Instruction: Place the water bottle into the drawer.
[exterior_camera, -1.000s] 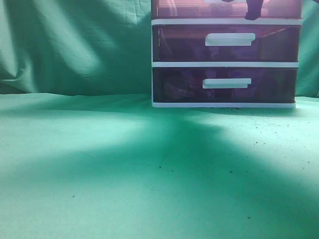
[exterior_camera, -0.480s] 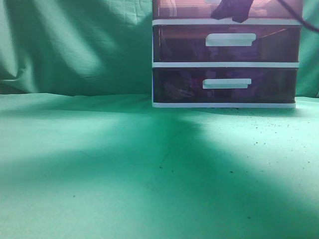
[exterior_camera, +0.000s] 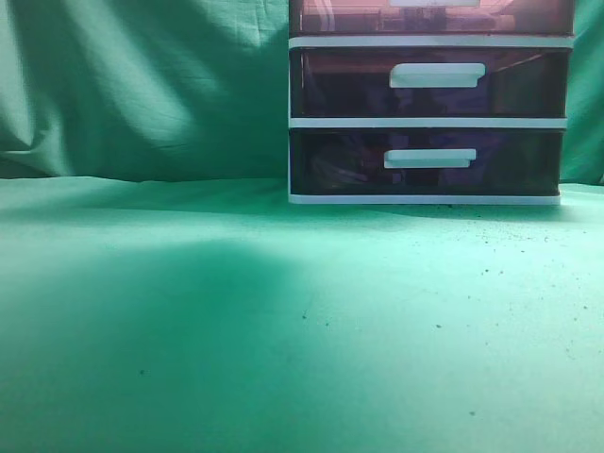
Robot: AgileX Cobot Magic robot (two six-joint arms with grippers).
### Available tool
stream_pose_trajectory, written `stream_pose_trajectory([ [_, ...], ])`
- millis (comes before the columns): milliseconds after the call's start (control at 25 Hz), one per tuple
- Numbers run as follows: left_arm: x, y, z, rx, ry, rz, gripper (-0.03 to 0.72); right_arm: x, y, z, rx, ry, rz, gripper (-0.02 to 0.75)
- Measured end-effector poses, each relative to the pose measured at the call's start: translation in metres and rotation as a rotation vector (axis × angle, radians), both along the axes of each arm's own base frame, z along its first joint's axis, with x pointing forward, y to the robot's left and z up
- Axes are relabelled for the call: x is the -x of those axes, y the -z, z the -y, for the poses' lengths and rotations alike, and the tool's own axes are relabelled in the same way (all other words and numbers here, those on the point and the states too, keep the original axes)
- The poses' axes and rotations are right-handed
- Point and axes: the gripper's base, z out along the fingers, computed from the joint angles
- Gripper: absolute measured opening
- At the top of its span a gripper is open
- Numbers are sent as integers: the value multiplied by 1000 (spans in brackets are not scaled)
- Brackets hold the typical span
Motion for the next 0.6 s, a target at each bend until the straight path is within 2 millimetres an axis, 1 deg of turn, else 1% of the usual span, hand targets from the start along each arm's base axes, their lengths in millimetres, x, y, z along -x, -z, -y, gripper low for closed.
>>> stream_pose_trajectory([
  [120,0,0,0,0,0,-1,0,21,-11,-4,-80,58,-165,535],
  [160,1,0,0,4,2,-2,0,31,-14,-7,-91,77,-230,467],
  [240,4,-1,-1,20,14,2,0,54,-22,-13,-104,105,-340,360],
  [360,15,2,-8,30,30,16,0,95,-41,-24,-170,133,-477,111],
  [400,21,4,-12,33,34,22,0,110,-49,-26,-199,132,-507,71],
  [480,32,11,-19,39,41,34,0,140,-68,-29,-322,131,-565,0],
  [600,50,30,-31,61,56,41,0,178,-91,-22,-558,138,-690,0],
])
